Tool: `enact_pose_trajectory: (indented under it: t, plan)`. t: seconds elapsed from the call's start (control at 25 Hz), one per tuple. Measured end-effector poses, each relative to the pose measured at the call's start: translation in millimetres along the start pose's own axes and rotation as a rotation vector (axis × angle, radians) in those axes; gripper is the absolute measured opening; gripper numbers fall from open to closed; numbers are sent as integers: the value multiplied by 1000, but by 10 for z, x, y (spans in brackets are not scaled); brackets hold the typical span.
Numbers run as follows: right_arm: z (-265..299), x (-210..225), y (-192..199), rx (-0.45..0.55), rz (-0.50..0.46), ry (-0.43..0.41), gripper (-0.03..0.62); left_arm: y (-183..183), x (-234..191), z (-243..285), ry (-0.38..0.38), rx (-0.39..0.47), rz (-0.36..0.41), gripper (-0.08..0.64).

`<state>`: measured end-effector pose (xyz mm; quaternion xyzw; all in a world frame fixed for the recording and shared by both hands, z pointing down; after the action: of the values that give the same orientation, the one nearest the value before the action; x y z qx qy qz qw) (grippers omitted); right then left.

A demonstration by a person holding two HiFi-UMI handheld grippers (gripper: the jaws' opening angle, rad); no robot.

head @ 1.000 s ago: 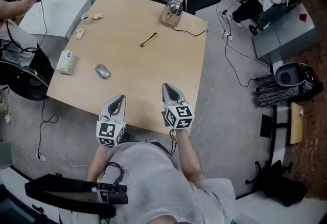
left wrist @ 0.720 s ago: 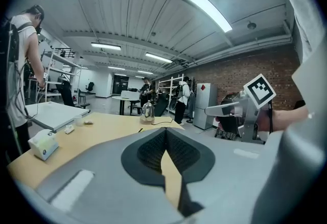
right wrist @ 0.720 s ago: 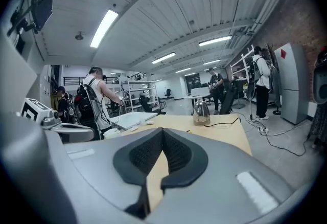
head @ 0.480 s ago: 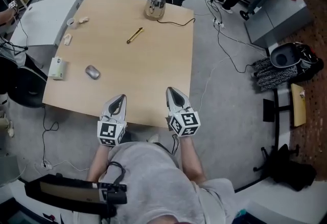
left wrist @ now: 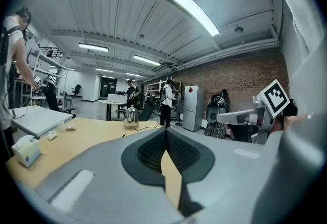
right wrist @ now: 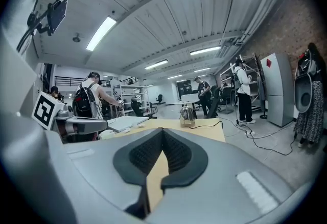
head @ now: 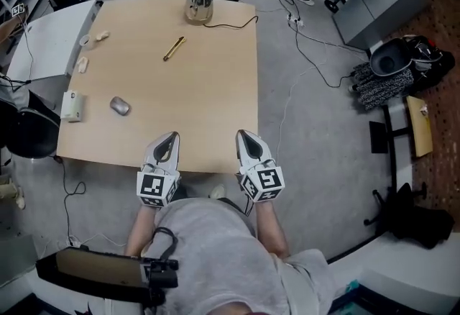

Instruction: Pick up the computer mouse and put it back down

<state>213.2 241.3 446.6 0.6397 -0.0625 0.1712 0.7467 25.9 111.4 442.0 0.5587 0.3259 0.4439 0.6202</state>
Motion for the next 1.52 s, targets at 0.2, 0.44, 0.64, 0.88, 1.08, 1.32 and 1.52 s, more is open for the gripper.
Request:
enact_pose_trajectory:
  t: [0.2, 0.44, 0.64, 0.88, 1.08, 1.32, 1.52]
  plan:
    - [-198, 64, -5, 13, 8, 27, 6, -36, 82, 60, 27, 5, 14, 20]
    - [-299, 174, -24, 33, 8, 63, 6, -52, 165, 128, 57, 7, 26, 20]
    - [-343, 203, 19, 31, 5, 80, 6, -69, 198, 151, 63, 6, 30, 20]
    - [-352, 206, 37, 19, -8, 82, 6, -84, 226, 140, 65, 4, 33, 20]
    - [-352, 197, 16, 22, -2, 80, 6, -87, 223, 127, 63, 0, 33, 20]
    - [-349, 174, 58, 14, -8, 74, 6, -68, 218, 111, 60, 3, 34, 20]
    - [-341, 170, 57, 12, -4, 71, 6, -70, 209, 99, 58, 2, 33, 20]
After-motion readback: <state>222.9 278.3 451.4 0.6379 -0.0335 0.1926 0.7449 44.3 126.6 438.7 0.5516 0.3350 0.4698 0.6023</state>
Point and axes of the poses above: the fingertips, and each gripper's own axes: z forward along the fingers, x to its right, y out of its underside, the point moved 5 cm from there along -z, backward along the fingers, and after that the axes turned 9 degrees about z, right-handed, at the moved point
